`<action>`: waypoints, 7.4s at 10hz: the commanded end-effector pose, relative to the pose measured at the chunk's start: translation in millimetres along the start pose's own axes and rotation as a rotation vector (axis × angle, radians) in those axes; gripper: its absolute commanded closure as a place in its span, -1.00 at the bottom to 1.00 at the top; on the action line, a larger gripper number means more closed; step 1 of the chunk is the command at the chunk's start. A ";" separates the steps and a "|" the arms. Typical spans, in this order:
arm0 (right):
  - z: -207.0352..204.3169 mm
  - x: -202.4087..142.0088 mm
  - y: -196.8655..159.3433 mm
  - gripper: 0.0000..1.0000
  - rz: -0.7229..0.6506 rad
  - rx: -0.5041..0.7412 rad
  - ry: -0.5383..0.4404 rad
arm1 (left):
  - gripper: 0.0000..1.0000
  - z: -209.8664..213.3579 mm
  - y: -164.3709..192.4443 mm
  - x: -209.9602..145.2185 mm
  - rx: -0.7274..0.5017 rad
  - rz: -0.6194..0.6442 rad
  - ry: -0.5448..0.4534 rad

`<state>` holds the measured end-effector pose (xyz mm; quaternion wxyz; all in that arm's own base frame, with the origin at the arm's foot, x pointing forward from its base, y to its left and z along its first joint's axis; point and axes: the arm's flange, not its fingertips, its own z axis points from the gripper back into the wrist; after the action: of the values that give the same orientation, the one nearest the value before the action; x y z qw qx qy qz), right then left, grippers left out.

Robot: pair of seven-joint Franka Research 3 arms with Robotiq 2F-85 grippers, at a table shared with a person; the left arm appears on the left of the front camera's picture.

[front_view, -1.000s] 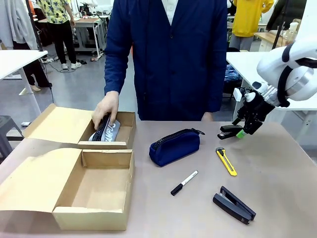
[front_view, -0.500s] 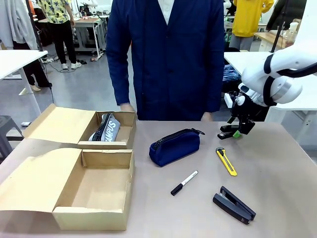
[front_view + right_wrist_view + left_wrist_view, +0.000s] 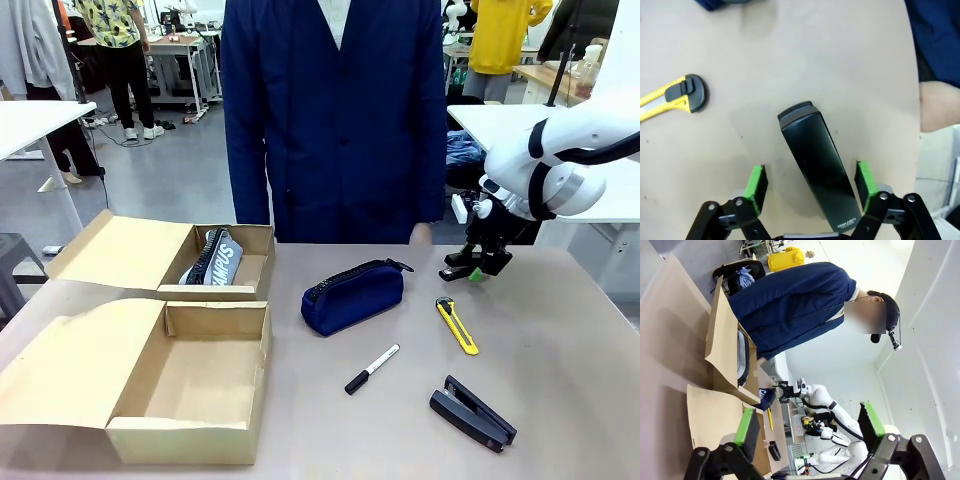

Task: Place items inside the box.
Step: Pick up a Pencil pouch or Stapler and place it inside the Mailer Box closest to the robot.

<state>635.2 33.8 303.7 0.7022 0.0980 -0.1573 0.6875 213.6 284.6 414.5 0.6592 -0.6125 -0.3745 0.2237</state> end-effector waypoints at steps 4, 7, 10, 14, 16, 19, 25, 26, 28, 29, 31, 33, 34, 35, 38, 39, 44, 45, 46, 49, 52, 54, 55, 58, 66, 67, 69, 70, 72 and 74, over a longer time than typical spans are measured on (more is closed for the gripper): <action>1.4 2.8 -0.6 1.00 -0.049 0.033 0.011 | -1.00 -1.1 -2.0 0.0 -0.022 -0.021 -0.012; 7.7 0.8 8.4 1.00 -0.132 0.044 0.008 | -1.00 -1.1 -2.0 0.0 -0.022 -0.021 -0.012; 60.0 6.9 51.8 1.00 -0.332 0.009 -0.060 | -1.00 -1.1 -2.0 0.0 -0.022 -0.021 -0.012; 189.4 -26.4 241.3 1.00 -0.917 -0.238 -0.246 | -1.00 -1.1 -2.0 0.0 -0.022 -0.021 -0.012; 191.6 -59.5 294.5 1.00 -1.190 -0.252 -0.371 | -1.00 -1.1 -2.0 0.0 -0.022 -0.021 -0.012; 184.0 -62.3 273.5 1.00 -1.074 -0.191 -0.330 | -1.00 -1.1 -2.0 0.0 -0.022 -0.021 -0.012; 173.0 4.0 264.2 0.36 -1.486 -0.182 -0.314 | -1.00 -1.1 -2.0 0.0 -0.022 -0.021 -0.012; 172.3 4.5 266.7 0.36 -1.541 -0.182 -0.328 | -1.00 -1.1 -2.0 0.0 -0.022 -0.021 -0.012; 167.5 66.4 281.6 0.36 -1.580 -0.181 -0.442 | -1.00 -1.1 -2.0 0.0 -0.022 -0.021 -0.012; 155.4 129.3 292.0 0.36 -1.552 -0.139 -0.499 | -1.00 -1.1 -2.0 0.0 -0.022 -0.021 -0.012; 117.4 226.0 298.0 0.36 -1.431 -0.024 -0.384 | -1.00 -1.1 -2.0 0.0 -0.022 -0.021 -0.012; 62.5 304.8 295.6 0.36 -1.367 0.083 -0.265 | -1.00 -1.1 -2.0 0.0 -0.022 -0.021 -0.012; 31.7 322.1 299.0 0.36 -1.341 0.213 -0.198 | -1.00 -1.1 -2.0 0.0 -0.022 -0.021 -0.012; 13.1 315.4 301.2 0.36 -1.280 0.321 -0.133 | -1.00 -1.1 -2.0 0.0 -0.022 -0.021 -0.012; 53.2 317.8 340.8 0.36 -1.344 0.130 -0.232 | -1.00 -1.1 -2.0 0.0 -0.022 -0.021 -0.012; 21.3 327.7 328.2 0.36 -1.326 0.200 -0.177 | -1.00 -1.1 -2.0 0.0 -0.022 -0.021 -0.012; 9.0 438.5 338.5 0.36 -1.350 0.169 -0.253 | -1.00 -1.1 -2.0 0.0 -0.022 -0.021 -0.012; -8.5 452.7 335.3 0.36 -1.387 0.114 -0.210 | -1.00 -1.1 -2.0 0.0 -0.022 -0.021 -0.012; -24.8 467.4 335.5 0.36 -1.370 0.104 -0.186 | -1.00 -1.1 -2.0 0.0 -0.022 -0.021 -0.012; -52.7 470.7 331.3 0.36 -1.331 0.168 -0.076 | -1.00 -1.1 -2.0 0.0 -0.022 -0.021 -0.012; -49.9 460.9 328.8 -0.74 -1.363 0.148 -0.098 | -1.00 -1.1 -2.0 0.0 -0.022 -0.021 -0.012; -50.7 458.8 328.1 -1.00 -1.362 0.145 -0.115 | -1.00 -1.1 -2.0 0.0 -0.022 -0.021 -0.012; -49.0 454.7 328.2 -1.00 -1.359 0.157 -0.126 | -1.00 -1.1 -2.0 0.0 -0.022 -0.021 -0.012; -35.1 435.7 328.7 -1.00 -1.379 0.154 -0.179 | -1.00 -1.1 -2.0 0.0 -0.022 -0.021 -0.012; 179.6 144.0 393.5 -1.00 -1.545 0.242 -0.400 | -1.00 -1.1 -2.0 0.0 -0.022 -0.021 -0.012; 190.8 103.5 404.1 -1.00 -1.598 0.272 -0.535 | -1.00 -1.1 -2.0 0.0 -0.022 -0.021 -0.012; 196.0 27.6 435.9 -1.00 -1.592 0.365 -0.739 | -1.00 -1.1 -2.0 0.0 -0.022 -0.021 -0.012; 187.4 -3.9 457.3 -1.00 -1.650 0.393 -0.729 | -1.00 -1.1 -2.0 0.0 -0.022 -0.021 -0.012; 146.6 -46.0 509.9 -1.00 -1.605 0.389 -0.644 | -1.00 -1.1 -2.0 0.0 -0.022 -0.021 -0.012; 93.3 -51.6 526.1 -1.00 -1.689 0.442 -0.443 | -1.00 -1.1 -2.0 0.0 -0.022 -0.021 -0.012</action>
<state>172.8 -116.6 491.6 0.8725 0.4789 -0.0490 -0.0837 212.6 284.8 414.6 0.6591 -0.6122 -0.3752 0.2238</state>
